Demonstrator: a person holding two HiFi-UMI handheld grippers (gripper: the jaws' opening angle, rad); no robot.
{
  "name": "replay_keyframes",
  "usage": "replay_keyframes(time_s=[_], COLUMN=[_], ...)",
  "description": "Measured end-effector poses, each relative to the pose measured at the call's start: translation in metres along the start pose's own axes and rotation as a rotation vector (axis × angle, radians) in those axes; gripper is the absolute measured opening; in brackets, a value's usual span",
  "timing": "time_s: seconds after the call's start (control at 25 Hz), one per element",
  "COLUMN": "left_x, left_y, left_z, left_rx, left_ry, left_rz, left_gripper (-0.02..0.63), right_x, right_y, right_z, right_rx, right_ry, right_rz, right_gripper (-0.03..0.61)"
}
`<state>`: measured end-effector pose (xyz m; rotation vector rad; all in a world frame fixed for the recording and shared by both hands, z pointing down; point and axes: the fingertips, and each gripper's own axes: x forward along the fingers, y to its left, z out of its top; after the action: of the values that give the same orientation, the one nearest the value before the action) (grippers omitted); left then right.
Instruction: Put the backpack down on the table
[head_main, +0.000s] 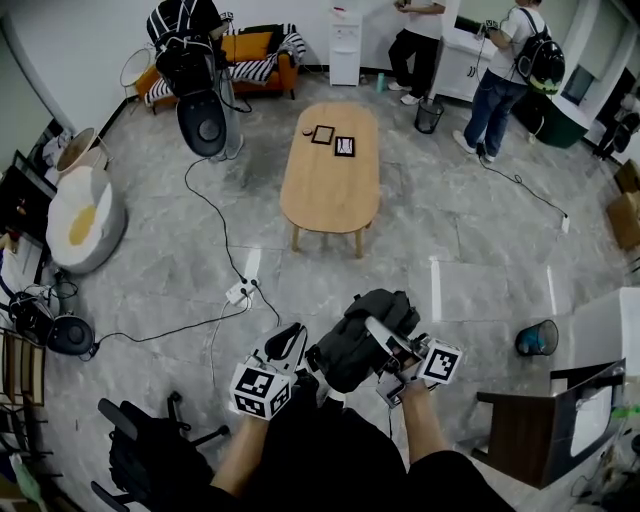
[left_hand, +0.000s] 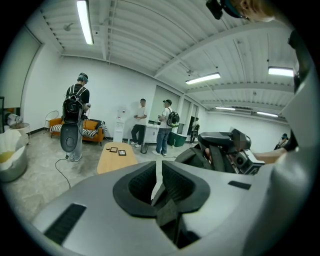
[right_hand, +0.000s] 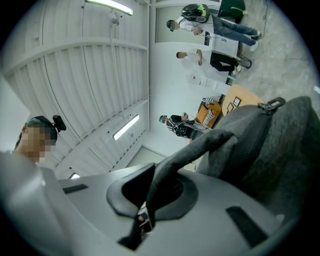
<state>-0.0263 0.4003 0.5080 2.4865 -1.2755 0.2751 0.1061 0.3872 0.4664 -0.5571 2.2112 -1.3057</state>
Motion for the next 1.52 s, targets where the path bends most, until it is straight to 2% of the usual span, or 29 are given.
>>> replay_keyframes(time_s=[0.28,0.6,1.0,1.2,1.52], left_x=[0.039,0.088,0.122,0.131,0.138], left_y=[0.025,0.072,0.127,0.152,0.174], left_z=[0.004,0.034,0.059,0.067,0.062], left_rx=[-0.002,0.023,0.024,0.008,-0.026], left_ry=[0.020,0.029,0.027,0.010,0.024], left_rz=[-0.050,-0.125,-0.191,-0.192,-0.177], left_gripper=[0.044,0.044,0.044,0.044,0.044], right_x=[0.022,0.062,0.117,0.135,0.165], right_y=[-0.028,-0.049,-0.060,-0.064,-0.080], right_z=[0.020,0.051,0.086,0.101,0.109], right_rx=[0.018,0.013,-0.011,0.002,0.022], right_ry=[-0.037,-0.083,-0.137,-0.179,-0.162], right_rz=[-0.031,-0.072,-0.098,-0.095,-0.103], right_gripper=[0.011,0.011,0.011,0.011,0.011])
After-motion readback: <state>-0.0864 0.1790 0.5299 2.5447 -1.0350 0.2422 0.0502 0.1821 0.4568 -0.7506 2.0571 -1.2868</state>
